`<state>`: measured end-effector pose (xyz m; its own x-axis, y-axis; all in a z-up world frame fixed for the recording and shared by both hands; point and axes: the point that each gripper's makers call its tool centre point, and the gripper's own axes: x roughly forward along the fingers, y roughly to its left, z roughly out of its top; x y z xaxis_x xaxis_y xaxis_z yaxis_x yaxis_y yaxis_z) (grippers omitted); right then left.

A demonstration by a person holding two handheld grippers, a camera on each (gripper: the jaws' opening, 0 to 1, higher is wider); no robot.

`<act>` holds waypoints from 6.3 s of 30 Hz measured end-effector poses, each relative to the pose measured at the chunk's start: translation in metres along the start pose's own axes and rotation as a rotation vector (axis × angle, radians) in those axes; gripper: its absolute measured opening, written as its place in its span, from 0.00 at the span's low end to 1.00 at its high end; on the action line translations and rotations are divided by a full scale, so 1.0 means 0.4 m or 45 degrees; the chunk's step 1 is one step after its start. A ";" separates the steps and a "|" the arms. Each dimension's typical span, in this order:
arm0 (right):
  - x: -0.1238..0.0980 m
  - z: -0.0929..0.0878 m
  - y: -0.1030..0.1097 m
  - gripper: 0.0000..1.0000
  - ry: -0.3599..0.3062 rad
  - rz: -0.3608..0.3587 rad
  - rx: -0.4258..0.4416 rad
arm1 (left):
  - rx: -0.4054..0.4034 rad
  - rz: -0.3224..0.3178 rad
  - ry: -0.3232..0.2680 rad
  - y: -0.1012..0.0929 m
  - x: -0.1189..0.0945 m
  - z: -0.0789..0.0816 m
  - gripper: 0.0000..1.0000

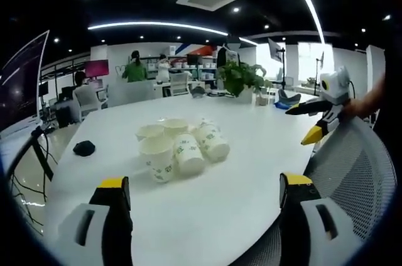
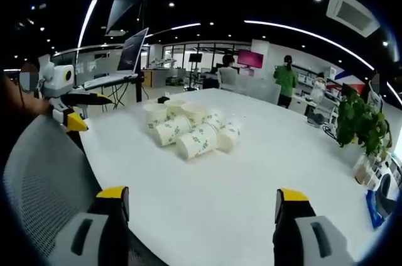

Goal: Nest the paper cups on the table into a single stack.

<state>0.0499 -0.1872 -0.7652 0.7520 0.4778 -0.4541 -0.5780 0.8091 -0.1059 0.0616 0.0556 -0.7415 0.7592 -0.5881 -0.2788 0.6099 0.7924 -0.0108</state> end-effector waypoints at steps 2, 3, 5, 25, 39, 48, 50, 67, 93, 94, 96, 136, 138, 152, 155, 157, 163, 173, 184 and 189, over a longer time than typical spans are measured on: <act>0.000 0.000 0.001 0.98 0.001 0.003 0.004 | -0.001 0.002 -0.001 0.000 0.000 0.001 0.99; 0.000 -0.001 0.000 0.98 0.001 0.003 0.003 | 0.001 0.008 0.001 0.002 -0.001 0.000 0.99; 0.000 -0.001 0.000 0.98 0.003 0.003 0.006 | -0.004 0.014 -0.003 0.004 -0.001 0.001 0.99; 0.001 -0.014 -0.013 0.97 0.035 -0.023 0.006 | -0.027 0.049 0.030 0.013 0.004 -0.012 0.99; 0.005 -0.007 -0.002 0.97 0.027 -0.003 -0.009 | 0.077 0.044 0.046 0.013 -0.003 -0.010 0.96; 0.004 -0.011 -0.007 0.97 0.035 -0.006 0.006 | 0.075 0.032 0.065 0.015 -0.003 -0.008 0.89; 0.004 -0.012 -0.008 0.97 0.035 -0.008 0.009 | 0.082 0.017 0.084 0.013 0.001 -0.006 0.85; 0.002 -0.013 -0.009 0.95 0.035 -0.011 0.004 | 0.280 -0.141 0.101 0.044 0.106 0.059 0.55; 0.003 -0.025 -0.017 0.92 0.071 -0.027 0.008 | 0.376 -0.303 0.244 0.114 0.245 0.053 0.24; 0.003 -0.026 -0.015 0.92 0.074 -0.023 0.004 | 0.371 -0.304 0.243 0.115 0.246 0.054 0.23; 0.003 -0.026 -0.014 0.92 0.075 -0.022 -0.002 | 0.357 -0.308 0.250 0.116 0.250 0.054 0.22; 0.007 -0.044 -0.023 0.89 0.110 -0.026 0.006 | 0.474 -0.327 0.437 0.165 0.286 0.005 0.00; 0.006 -0.040 -0.021 0.89 0.103 -0.024 0.008 | 0.467 -0.315 0.420 0.167 0.276 0.014 0.00; 0.005 -0.026 -0.010 0.90 0.058 0.000 0.022 | 0.480 -0.264 0.296 0.108 0.236 0.106 0.00; 0.005 -0.025 -0.008 0.90 0.055 0.006 0.023 | 0.491 -0.268 0.281 0.100 0.235 0.120 0.00; 0.006 -0.026 -0.006 0.90 0.059 0.009 0.023 | 0.499 -0.283 0.275 0.091 0.238 0.126 0.00; 0.005 -0.027 -0.006 0.90 0.064 0.007 0.025 | 0.591 -0.351 0.262 0.012 0.241 0.149 0.00; 0.006 -0.029 -0.005 0.89 0.072 0.006 0.021 | 0.659 -0.483 0.277 -0.107 0.266 0.129 0.00; 0.004 -0.029 -0.007 0.89 0.071 0.002 0.029 | 0.679 -0.552 0.322 -0.158 0.294 0.073 0.00; 0.004 -0.028 -0.007 0.88 0.067 0.002 0.034 | 0.668 -0.566 0.346 -0.168 0.306 0.045 0.00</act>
<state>0.0493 -0.1926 -0.7757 0.7329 0.4613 -0.5001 -0.5703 0.8173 -0.0818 0.1175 -0.0724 -0.7575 0.3733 -0.7208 -0.5840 0.9271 0.2668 0.2633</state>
